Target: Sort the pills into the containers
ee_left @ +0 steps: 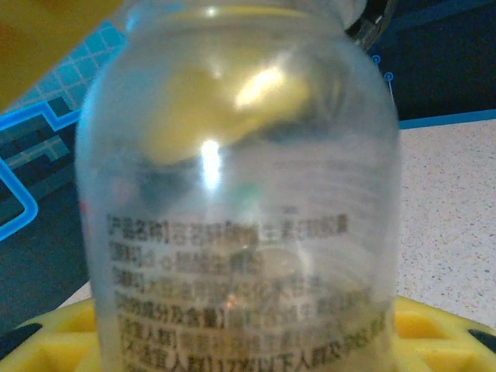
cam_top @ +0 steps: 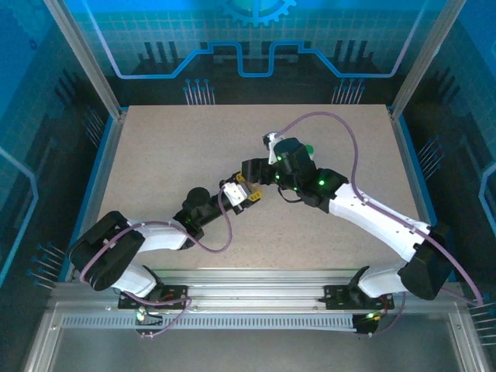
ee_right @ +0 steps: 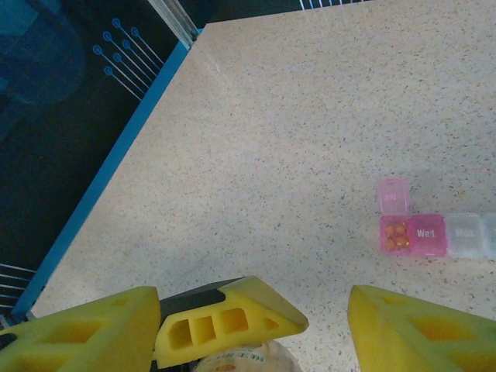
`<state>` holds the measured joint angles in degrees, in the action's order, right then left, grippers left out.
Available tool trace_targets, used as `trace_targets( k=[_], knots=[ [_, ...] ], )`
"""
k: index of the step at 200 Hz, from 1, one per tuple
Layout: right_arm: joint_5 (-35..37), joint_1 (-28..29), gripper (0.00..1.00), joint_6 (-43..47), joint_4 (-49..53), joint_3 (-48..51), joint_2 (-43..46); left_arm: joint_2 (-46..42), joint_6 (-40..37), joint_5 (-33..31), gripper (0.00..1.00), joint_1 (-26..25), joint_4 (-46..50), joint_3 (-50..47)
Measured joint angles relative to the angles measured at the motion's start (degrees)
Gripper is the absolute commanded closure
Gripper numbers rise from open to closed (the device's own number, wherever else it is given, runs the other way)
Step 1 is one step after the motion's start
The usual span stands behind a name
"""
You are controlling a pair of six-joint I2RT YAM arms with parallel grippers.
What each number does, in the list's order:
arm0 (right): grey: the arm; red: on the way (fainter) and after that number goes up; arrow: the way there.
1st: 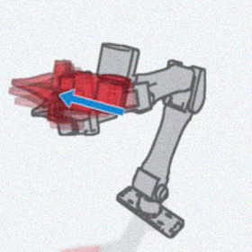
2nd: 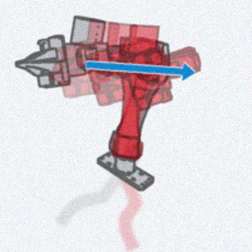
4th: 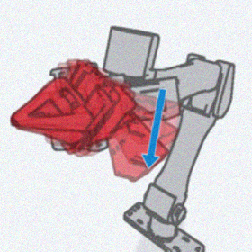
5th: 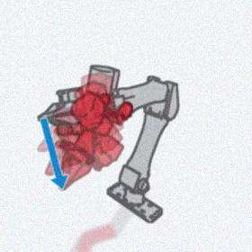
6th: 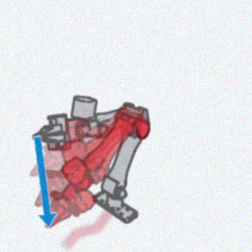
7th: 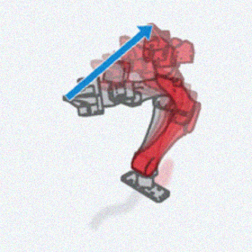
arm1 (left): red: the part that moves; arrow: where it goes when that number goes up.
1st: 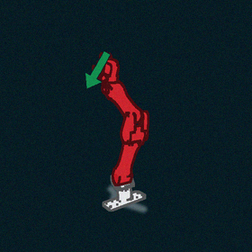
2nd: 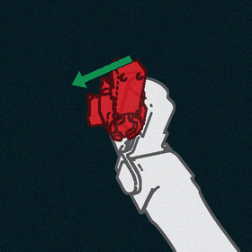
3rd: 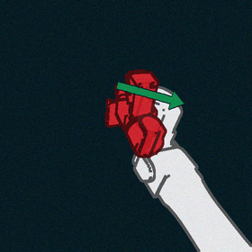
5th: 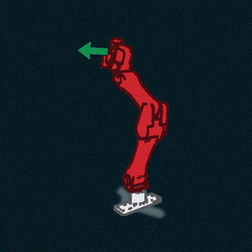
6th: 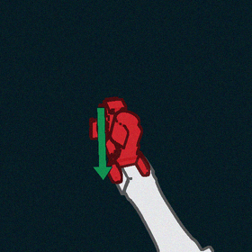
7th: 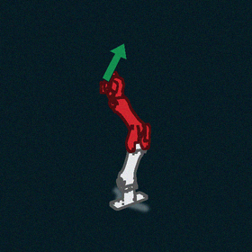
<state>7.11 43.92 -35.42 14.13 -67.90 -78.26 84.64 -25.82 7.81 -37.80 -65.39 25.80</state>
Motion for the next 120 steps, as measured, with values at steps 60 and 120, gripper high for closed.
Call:
trace_targets(
  k=[60,120],
  knots=[
    [0.0,-0.1,0.29,-0.6,0.0,1.4,0.9,2.7,0.4,0.0,1.0,0.0,-2.5,0.1],
    [2.4,-0.1,0.25,0.0,0.5,1.4,2.6,4.7,1.5,0.0,1.0,0.0,-4.3,0.2]
  ],
)
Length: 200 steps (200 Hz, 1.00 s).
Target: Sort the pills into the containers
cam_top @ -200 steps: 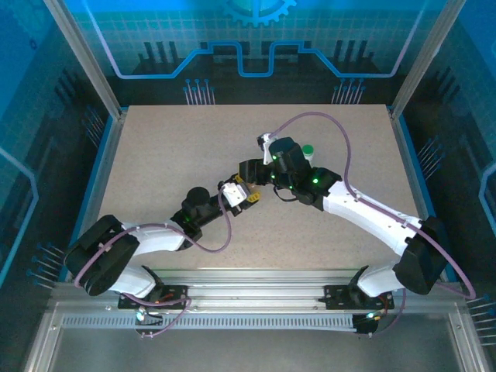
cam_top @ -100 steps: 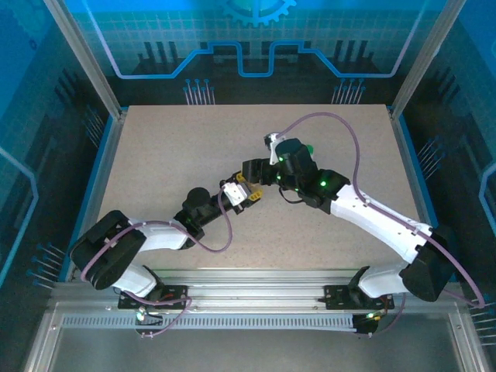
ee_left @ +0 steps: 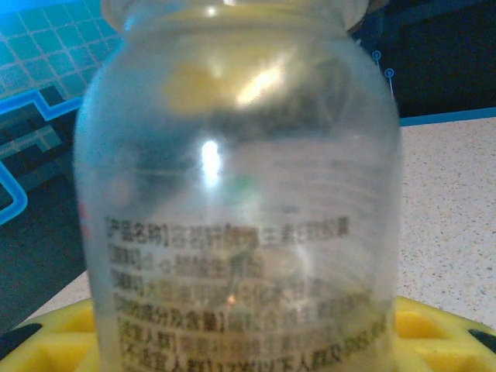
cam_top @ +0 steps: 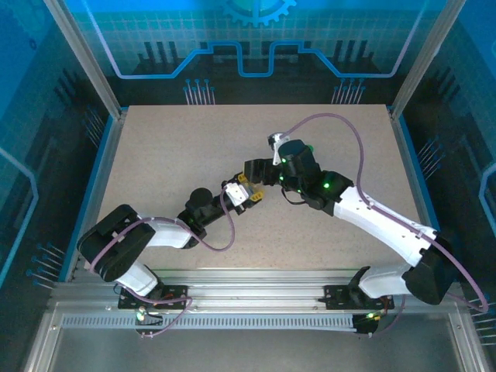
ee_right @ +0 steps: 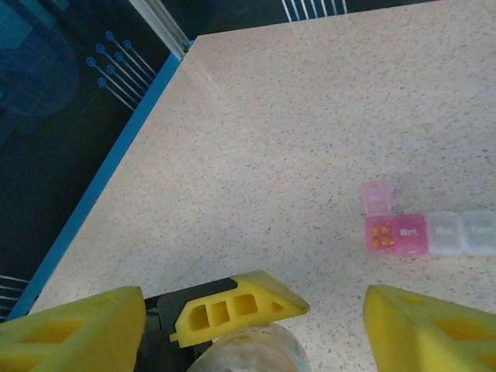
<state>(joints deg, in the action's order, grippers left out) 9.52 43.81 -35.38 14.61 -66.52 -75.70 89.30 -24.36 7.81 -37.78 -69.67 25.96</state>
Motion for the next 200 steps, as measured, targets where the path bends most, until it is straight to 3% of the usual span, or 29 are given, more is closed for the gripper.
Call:
trace_targets(
  k=[51,97,153,200],
  knots=[
    [1.5,0.0,0.28,5.4,0.1,-0.1,4.7,0.0,0.9,0.0,1.0,0.0,-0.5,0.0],
    [-0.2,-0.1,0.3,15.6,-6.1,2.3,11.6,-1.6,2.0,0.2,1.0,0.0,0.1,-0.2],
    [-5.6,-2.1,0.31,28.9,-10.9,9.5,18.6,-5.1,3.2,0.7,1.0,0.0,2.6,-0.2],
    [-14.2,-3.2,0.32,36.4,-12.9,16.4,22.6,-9.7,4.7,1.9,1.0,0.0,6.6,-0.2]
  ],
)
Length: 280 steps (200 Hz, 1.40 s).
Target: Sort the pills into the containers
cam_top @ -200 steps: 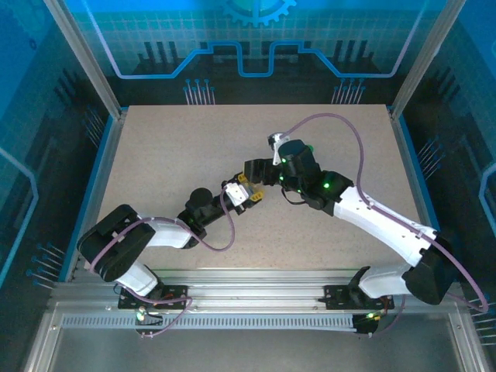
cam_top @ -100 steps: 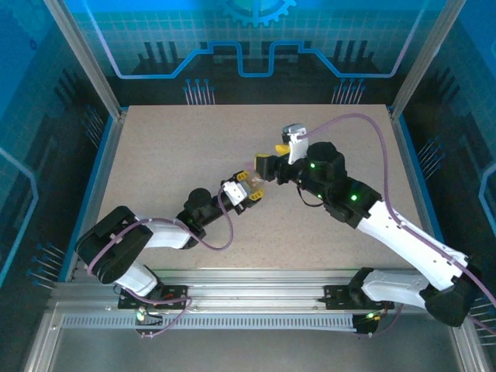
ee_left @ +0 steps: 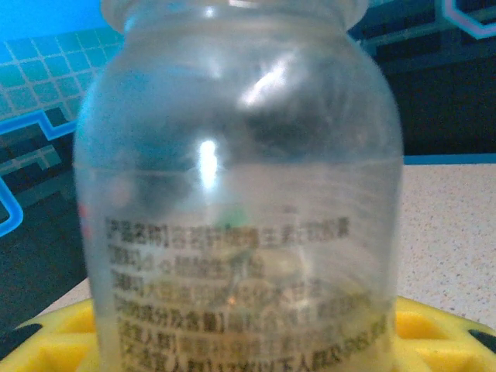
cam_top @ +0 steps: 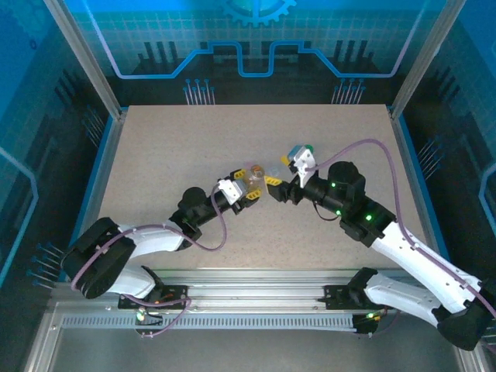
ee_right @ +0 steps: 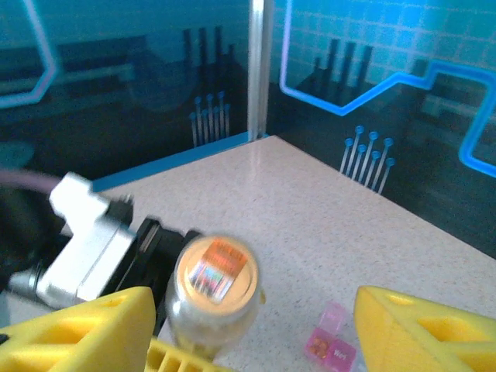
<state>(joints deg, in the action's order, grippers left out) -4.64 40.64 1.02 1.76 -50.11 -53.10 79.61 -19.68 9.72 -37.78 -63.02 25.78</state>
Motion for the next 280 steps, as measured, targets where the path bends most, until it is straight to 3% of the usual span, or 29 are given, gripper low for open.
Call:
trace_targets(
  k=[57,108,166,243,280],
  knots=[
    [-9.2,-0.6,0.37,7.9,-1.5,2.4,-1.7,-1.4,1.8,1.3,1.0,0.3,1.3,0.0],
    [-20.0,-1.2,0.41,14.2,-3.1,2.4,-4.3,-1.7,4.0,6.7,1.0,1.8,-0.2,-0.9],
    [-19.8,-2.1,0.41,17.3,-1.4,1.5,-4.1,-1.7,5.7,11.1,1.0,2.7,-3.1,-1.9],
    [-19.9,-2.6,0.4,20.9,2.4,-4.4,-3.1,-1.8,6.1,12.3,1.0,3.0,-3.8,-2.8],
    [-28.0,-8.1,0.41,24.2,7.1,-8.3,-5.4,-1.7,6.2,16.2,1.0,3.3,-5.9,-3.5]
  ],
)
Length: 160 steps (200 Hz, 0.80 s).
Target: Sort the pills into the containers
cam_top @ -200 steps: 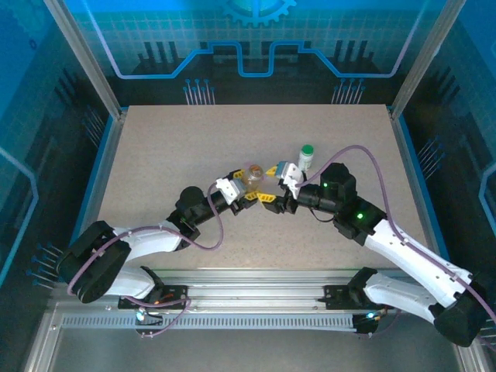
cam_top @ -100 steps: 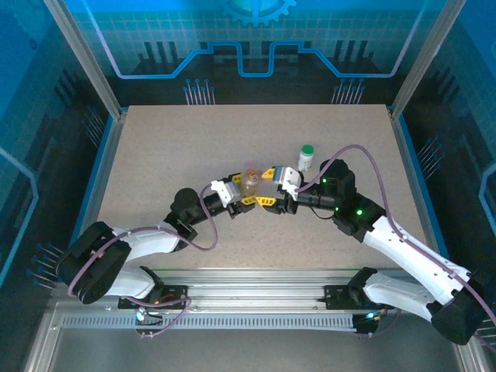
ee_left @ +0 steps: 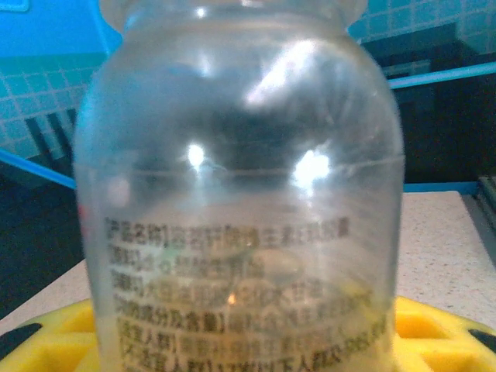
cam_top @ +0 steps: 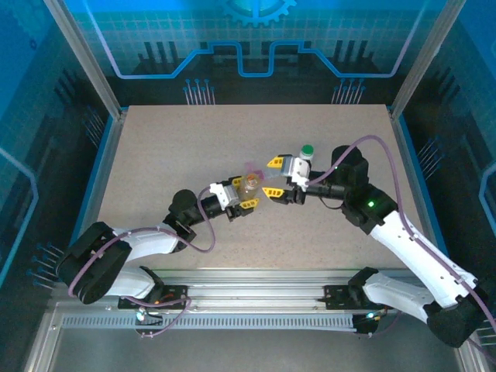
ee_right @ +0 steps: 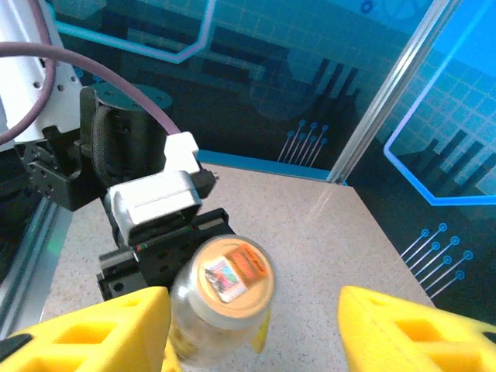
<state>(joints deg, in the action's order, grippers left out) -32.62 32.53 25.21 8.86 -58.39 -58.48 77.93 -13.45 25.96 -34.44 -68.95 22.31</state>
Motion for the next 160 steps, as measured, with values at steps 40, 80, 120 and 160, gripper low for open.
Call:
trace_targets(
  k=[40,80,120,160],
  knots=[
    [-9.0,-1.6,0.39,4.9,8.2,-7.1,-6.5,1.7,0.1,2.7,1.0,0.2,-2.3,-0.1],
    [-13.7,-1.6,0.38,8.6,14.4,-11.1,-11.8,2.8,0.1,4.0,1.0,0.3,-2.3,0.0],
    [-15.5,-1.5,0.39,11.5,19.0,-14.1,-15.8,3.2,0.1,4.6,1.0,0.3,-2.1,0.1],
    [-15.5,-0.7,0.42,13.9,23.1,-16.4,-18.9,3.8,0.1,5.0,1.0,0.4,-1.9,0.6]
  ],
)
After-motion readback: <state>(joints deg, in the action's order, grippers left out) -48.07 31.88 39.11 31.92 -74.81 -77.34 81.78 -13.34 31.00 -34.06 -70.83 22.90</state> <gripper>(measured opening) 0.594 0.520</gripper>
